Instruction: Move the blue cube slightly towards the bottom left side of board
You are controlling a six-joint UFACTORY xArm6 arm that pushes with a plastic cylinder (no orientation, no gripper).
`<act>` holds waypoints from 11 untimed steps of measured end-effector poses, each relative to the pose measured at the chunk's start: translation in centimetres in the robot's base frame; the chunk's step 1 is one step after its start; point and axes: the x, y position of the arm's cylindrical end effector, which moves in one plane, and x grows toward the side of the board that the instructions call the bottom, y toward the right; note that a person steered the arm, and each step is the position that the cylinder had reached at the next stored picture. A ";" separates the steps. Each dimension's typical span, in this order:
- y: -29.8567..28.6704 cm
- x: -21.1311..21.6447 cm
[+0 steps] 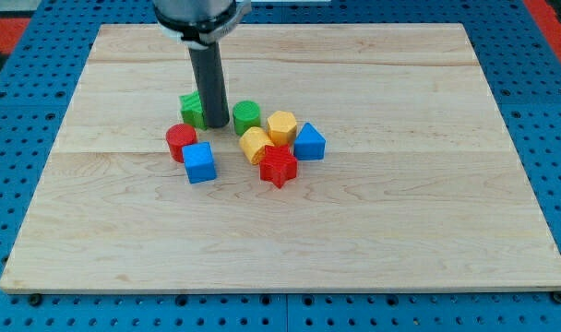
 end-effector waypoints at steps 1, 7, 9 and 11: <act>0.8 -4.9; -4.1 -4.3; -3.0 2.0; 2.2 0.7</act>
